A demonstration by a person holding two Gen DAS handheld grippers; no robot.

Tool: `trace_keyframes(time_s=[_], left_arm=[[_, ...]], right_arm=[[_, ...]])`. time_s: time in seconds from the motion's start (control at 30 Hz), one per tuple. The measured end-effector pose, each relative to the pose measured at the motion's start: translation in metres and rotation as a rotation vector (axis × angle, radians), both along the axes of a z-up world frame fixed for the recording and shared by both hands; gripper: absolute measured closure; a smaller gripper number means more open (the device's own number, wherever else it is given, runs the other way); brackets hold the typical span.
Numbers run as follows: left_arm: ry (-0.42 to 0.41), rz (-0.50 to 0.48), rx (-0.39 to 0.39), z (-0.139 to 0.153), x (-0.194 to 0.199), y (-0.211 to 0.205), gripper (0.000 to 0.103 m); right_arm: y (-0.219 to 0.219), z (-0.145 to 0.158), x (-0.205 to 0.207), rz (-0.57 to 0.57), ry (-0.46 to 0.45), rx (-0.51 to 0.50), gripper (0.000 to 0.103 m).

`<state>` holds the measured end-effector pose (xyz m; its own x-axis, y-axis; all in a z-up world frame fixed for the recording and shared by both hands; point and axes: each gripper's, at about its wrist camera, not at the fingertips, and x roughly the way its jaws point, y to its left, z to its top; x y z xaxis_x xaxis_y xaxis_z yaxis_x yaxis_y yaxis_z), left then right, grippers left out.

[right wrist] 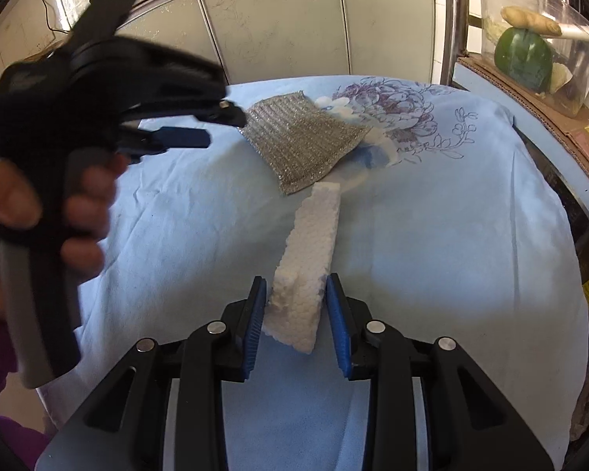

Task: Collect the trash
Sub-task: 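Grasp the silver mesh scrubber with the left tool while the right tool grasps the white foam block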

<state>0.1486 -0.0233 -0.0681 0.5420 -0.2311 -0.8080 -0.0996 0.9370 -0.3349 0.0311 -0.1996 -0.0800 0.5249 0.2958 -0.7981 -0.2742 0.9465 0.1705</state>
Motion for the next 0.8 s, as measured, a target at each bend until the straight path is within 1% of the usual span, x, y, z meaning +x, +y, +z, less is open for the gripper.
trace_keyframes(time_s=[0.13, 0.23, 0.43, 0.47, 0.5, 0.53, 0.57, 0.6, 0.63, 0.7, 0.8], left_arm=[[0.014, 0.041, 0.028, -0.008, 0.015, -0.011, 0.062], [-0.003, 0.062, 0.067, -0.010, 0.024, -0.018, 0.062], [-0.018, 0.073, 0.141, -0.010, 0.034, -0.029, 0.062], [-0.021, 0.069, 0.159, -0.010, 0.035, -0.031, 0.064], [-0.023, 0.065, 0.178, -0.010, 0.036, -0.033, 0.073], [-0.026, 0.058, 0.191, -0.011, 0.037, -0.034, 0.084], [-0.031, 0.050, 0.193, -0.011, 0.037, -0.034, 0.086], [-0.037, 0.047, 0.191, -0.010, 0.037, -0.033, 0.095], [-0.043, 0.044, 0.186, -0.009, 0.038, -0.032, 0.101], [-0.042, 0.037, 0.157, -0.008, 0.037, -0.029, 0.101], [-0.057, 0.043, 0.144, -0.003, 0.028, -0.021, 0.101]], right_arm=[[0.002, 0.000, -0.001, 0.018, -0.001, 0.006, 0.071], [0.002, 0.000, -0.001, 0.023, 0.001, 0.013, 0.071], [0.000, 0.000, -0.001, 0.023, 0.008, 0.031, 0.071], [0.000, 0.000, -0.002, 0.023, 0.008, 0.032, 0.071], [0.000, -0.001, -0.002, 0.023, 0.008, 0.032, 0.071], [0.000, -0.001, -0.002, 0.023, 0.008, 0.033, 0.071], [0.000, -0.001, -0.002, 0.023, 0.008, 0.034, 0.071], [0.000, -0.001, -0.002, 0.023, 0.008, 0.034, 0.071], [0.000, -0.001, -0.002, 0.023, 0.008, 0.033, 0.071], [0.000, -0.002, -0.002, 0.023, 0.008, 0.032, 0.071], [0.000, -0.002, -0.003, 0.022, 0.007, 0.031, 0.071]])
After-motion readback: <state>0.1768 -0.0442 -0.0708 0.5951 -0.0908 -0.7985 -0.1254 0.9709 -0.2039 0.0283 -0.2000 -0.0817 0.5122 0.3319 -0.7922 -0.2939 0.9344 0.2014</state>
